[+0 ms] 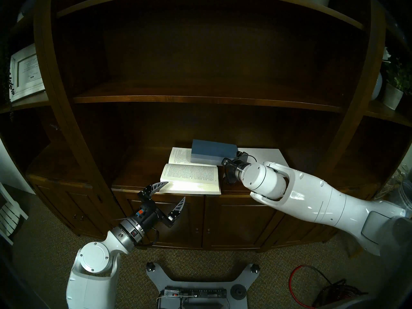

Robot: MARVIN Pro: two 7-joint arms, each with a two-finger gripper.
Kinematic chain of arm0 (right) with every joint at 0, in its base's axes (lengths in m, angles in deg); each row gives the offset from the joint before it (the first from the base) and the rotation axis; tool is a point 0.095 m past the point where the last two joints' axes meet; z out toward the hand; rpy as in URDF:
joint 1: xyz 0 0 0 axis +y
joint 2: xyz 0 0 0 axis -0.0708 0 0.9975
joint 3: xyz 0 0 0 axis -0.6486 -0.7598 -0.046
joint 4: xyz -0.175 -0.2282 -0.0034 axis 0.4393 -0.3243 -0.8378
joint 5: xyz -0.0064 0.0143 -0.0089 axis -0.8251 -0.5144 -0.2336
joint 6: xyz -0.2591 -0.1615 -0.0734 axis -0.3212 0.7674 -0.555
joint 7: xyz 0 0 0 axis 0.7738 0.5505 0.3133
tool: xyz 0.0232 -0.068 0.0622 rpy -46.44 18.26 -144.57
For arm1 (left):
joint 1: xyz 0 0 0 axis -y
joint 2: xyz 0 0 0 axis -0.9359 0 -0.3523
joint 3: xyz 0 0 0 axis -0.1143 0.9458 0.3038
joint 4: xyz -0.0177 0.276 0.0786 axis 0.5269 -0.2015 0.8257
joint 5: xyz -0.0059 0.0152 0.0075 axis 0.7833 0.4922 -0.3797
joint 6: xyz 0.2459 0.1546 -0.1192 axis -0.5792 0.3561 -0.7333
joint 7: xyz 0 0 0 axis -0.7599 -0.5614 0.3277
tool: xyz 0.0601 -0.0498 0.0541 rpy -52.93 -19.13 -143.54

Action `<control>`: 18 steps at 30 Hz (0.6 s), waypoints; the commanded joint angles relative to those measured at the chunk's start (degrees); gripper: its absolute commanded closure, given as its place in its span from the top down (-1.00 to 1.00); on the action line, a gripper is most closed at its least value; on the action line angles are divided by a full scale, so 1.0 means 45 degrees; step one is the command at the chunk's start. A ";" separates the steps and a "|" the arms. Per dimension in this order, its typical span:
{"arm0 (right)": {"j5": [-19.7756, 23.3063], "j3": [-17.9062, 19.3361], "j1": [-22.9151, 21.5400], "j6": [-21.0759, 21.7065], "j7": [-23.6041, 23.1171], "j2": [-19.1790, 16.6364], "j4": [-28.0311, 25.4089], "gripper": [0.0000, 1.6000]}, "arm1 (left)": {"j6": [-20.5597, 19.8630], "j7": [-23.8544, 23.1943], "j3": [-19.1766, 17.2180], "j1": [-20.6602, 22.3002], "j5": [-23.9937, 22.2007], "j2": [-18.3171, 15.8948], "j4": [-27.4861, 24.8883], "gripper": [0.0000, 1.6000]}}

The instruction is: Close the books and align them horizontally on the shelf

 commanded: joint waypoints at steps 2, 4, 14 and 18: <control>-0.0723 -0.0147 -0.1152 -0.0227 -0.0215 0.0811 0.0688 1.00 | 0.0110 -0.0006 0.0024 0.0201 -0.0048 -0.0012 -0.0355 1.00; -0.0878 -0.0272 -0.1238 -0.0241 -0.0260 0.0975 0.0886 1.00 | 0.0110 -0.0007 0.0024 0.0201 -0.0048 -0.0011 -0.0355 1.00; -0.1426 -0.0683 -0.1489 -0.0477 -0.0474 0.1410 0.1488 1.00 | 0.0111 -0.0012 0.0021 0.0200 -0.0047 -0.0007 -0.0362 1.00; -0.1590 -0.0811 -0.1585 -0.0479 -0.0492 0.1461 0.1589 1.00 | 0.0111 -0.0014 0.0020 0.0200 -0.0046 -0.0005 -0.0363 1.00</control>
